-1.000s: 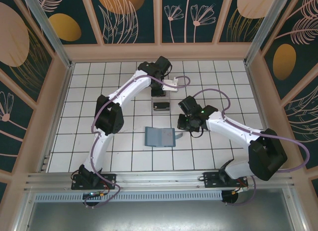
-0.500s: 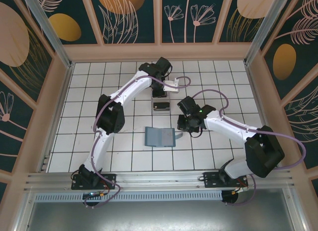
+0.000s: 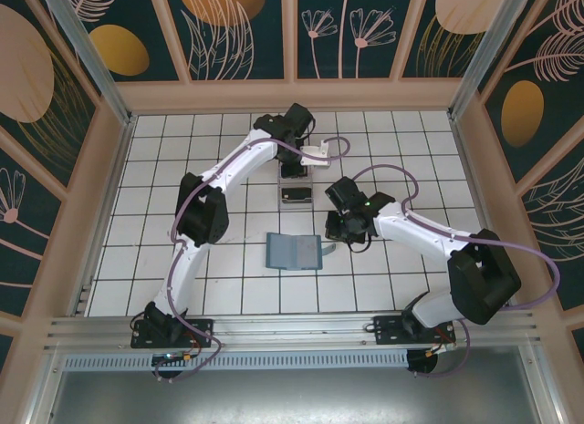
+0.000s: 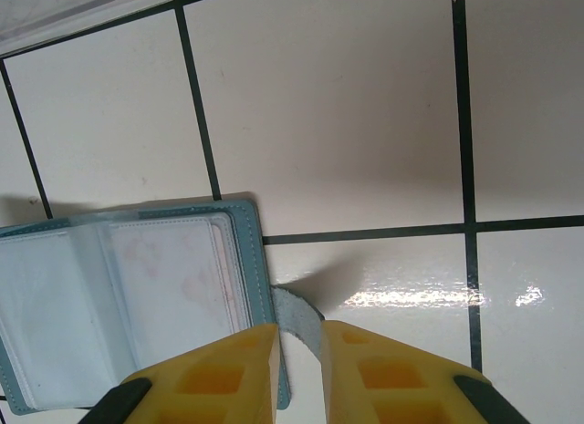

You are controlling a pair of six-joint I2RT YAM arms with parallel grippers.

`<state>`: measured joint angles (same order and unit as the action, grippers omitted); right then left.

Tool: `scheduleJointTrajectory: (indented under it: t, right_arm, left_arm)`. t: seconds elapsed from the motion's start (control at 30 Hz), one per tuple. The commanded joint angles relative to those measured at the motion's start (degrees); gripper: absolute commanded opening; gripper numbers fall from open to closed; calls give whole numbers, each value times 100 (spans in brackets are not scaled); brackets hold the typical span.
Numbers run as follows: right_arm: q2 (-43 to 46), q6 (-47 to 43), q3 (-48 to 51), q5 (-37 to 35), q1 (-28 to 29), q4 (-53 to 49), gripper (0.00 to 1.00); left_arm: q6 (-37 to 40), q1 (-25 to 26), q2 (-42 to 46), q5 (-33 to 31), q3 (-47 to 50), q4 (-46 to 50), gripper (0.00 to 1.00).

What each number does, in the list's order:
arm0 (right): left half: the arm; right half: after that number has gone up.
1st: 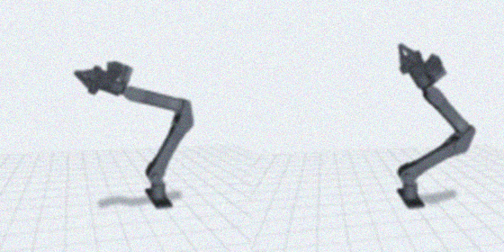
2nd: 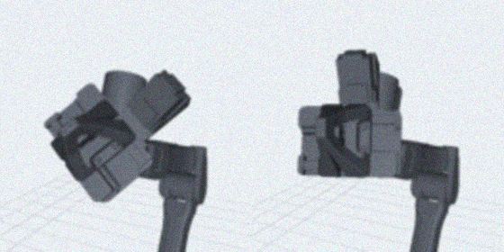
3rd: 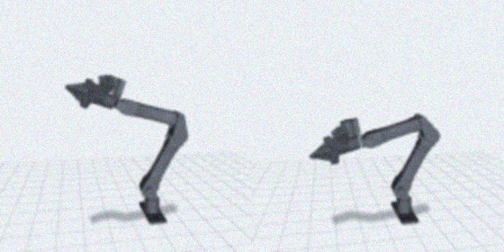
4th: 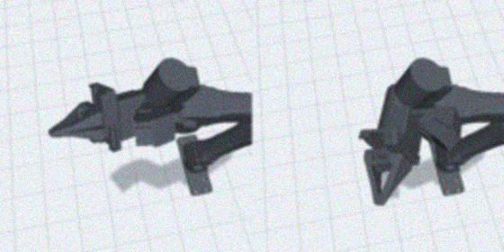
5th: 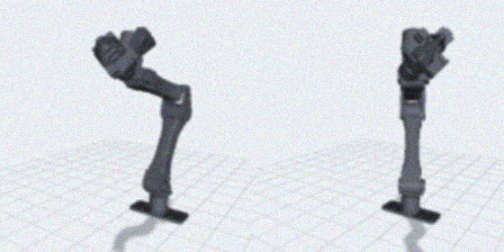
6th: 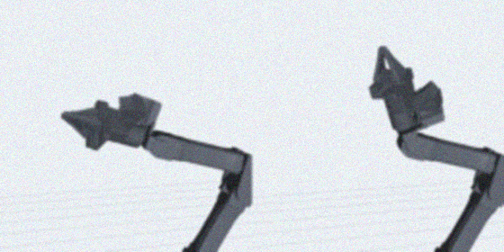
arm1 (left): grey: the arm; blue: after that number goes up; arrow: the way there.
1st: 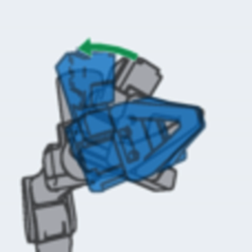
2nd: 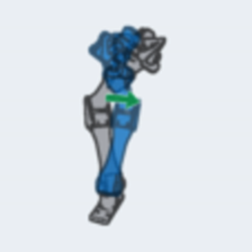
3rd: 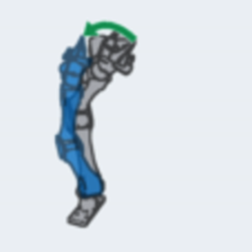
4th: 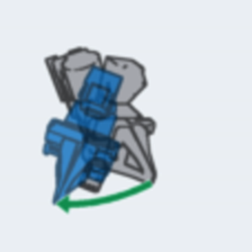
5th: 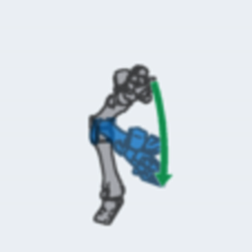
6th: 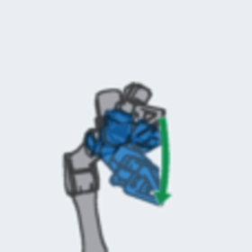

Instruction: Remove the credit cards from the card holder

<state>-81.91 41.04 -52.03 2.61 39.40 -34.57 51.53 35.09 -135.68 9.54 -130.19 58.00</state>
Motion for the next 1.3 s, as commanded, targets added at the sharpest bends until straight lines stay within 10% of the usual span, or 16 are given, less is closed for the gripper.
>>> scheduleJointTrajectory:
  t: [0.0, 0.5, 1.27]
  right_arm:
    - [-27, -8, -107, -77, -29, -68, 21]
    - [-97, -2, -158, -32, -20, -93, 21]
    - [-25, 39, -174, -42, -7, -72, 21]
  left_arm:
    - [-103, -155, 115, 454, 53, -134, 0]
    - [-222, -442, 149, 1155, 262, -320, 3]
    - [-669, -469, 381, 456, 255, -758, 27]
